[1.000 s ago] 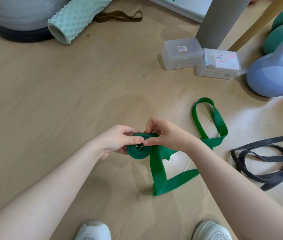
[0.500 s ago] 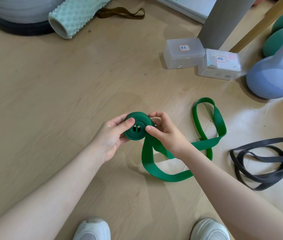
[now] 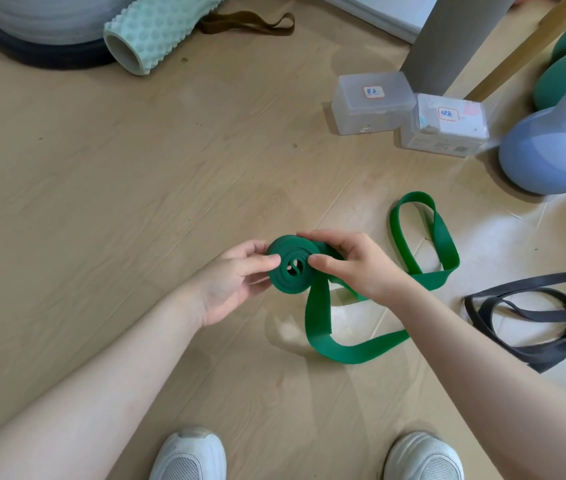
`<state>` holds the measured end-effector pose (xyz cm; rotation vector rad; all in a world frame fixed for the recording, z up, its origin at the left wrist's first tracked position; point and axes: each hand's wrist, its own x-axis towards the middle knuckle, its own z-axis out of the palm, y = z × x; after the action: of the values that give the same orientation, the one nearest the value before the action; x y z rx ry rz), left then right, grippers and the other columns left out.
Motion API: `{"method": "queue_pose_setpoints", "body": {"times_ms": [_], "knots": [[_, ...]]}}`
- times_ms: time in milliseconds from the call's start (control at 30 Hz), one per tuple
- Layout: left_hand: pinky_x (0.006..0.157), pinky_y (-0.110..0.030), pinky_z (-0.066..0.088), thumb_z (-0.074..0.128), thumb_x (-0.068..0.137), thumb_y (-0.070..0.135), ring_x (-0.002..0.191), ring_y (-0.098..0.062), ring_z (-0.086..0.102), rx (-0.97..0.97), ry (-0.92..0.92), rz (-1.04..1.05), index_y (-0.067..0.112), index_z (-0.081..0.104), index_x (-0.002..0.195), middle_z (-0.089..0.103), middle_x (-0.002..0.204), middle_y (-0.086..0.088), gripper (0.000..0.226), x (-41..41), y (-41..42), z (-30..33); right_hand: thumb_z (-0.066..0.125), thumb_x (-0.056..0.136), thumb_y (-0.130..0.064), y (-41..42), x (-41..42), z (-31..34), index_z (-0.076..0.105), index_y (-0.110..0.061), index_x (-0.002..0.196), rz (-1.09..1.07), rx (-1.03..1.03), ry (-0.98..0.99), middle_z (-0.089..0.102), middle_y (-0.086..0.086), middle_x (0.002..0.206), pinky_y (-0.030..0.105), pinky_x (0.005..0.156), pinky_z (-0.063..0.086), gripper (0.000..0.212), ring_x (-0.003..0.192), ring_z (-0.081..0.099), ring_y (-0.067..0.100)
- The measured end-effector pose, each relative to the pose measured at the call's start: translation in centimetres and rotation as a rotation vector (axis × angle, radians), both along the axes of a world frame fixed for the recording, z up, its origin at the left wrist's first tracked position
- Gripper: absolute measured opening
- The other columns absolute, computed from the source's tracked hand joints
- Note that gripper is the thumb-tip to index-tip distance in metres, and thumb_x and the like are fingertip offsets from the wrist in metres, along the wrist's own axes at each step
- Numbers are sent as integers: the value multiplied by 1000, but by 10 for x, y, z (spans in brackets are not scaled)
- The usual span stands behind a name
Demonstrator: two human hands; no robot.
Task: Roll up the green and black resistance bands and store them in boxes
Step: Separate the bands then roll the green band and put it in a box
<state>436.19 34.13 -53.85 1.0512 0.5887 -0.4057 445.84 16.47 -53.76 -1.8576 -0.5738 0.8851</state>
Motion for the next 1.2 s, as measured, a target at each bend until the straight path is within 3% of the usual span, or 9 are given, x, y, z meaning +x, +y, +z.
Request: {"method": "queue_pose_setpoints", "body": {"times_ms": [67, 167, 267, 400, 500, 733, 933, 1067, 1200], "knots": [[101, -34, 43, 64, 83, 19, 105, -20, 61, 131, 34, -202, 10, 55, 110, 67, 108, -7, 30, 2, 5, 2, 61, 88, -16, -6, 4, 2, 59, -37, 115, 116, -63, -29, 70, 2, 108, 38, 91, 51, 34, 99, 65, 20], [83, -26, 51, 72, 75, 31, 93, -14, 68, 277, 58, -381, 17, 58, 108, 71, 102, -2, 39, 8, -1, 8, 61, 88, -13, -1, 2, 9, 59, -26, 122, 285, -103, -29, 62, -23, 103, 14, 85, 46, 37, 94, 60, -10], [75, -22, 52, 73, 75, 21, 85, -12, 68, 444, -4, -438, 15, 58, 97, 71, 92, -1, 27, 12, -5, 12, 64, 86, -21, 5, -2, 5, 53, -31, 125, 347, -124, -105, 65, -14, 106, 27, 90, 50, 42, 98, 62, 3], [74, -20, 52, 76, 73, 19, 86, -13, 67, 559, -91, -311, 17, 65, 97, 71, 92, -1, 27, 12, -6, 12, 70, 81, -13, 0, -4, -4, 32, -27, 116, 135, -17, 31, 62, 4, 94, 43, 84, 53, 54, 87, 64, 24], [74, -19, 54, 74, 74, 13, 83, -11, 68, 532, -148, -228, 22, 69, 94, 73, 90, 0, 22, 11, -8, 11, 72, 78, -18, -2, -5, -15, 43, -28, 106, 58, 14, 11, 60, -4, 101, 42, 90, 50, 42, 95, 60, 18], [81, -28, 52, 74, 74, 15, 85, -15, 68, 654, -148, -227, 34, 70, 86, 73, 88, 1, 23, 7, 6, 5, 71, 80, -23, -10, 1, -19, 58, -30, 120, 169, -119, -214, 53, -17, 100, 16, 81, 40, 43, 86, 52, -2], [84, -26, 51, 70, 77, 12, 83, -13, 67, 504, -74, -87, 18, 69, 101, 72, 93, -3, 25, 8, 10, 2, 54, 93, -20, 0, -5, -22, 52, -25, 129, 197, -143, -177, 55, -19, 106, 20, 90, 41, 37, 92, 54, -2], [62, -13, 51, 66, 81, 13, 74, -2, 67, 381, -12, 66, 19, 64, 106, 71, 90, 5, 25, 8, 3, 0, 40, 98, -16, 10, -26, -29, 43, -19, 127, 44, 13, 57, 61, -5, 116, 39, 100, 44, 29, 109, 59, 15], [77, -25, 51, 61, 84, 19, 80, -11, 66, 279, -28, 138, 21, 69, 94, 72, 84, 4, 13, 9, 2, 3, 40, 99, -16, 23, -34, -25, 44, -30, 120, -131, 161, 189, 60, -2, 110, 24, 93, 47, 26, 99, 60, 7]]}}
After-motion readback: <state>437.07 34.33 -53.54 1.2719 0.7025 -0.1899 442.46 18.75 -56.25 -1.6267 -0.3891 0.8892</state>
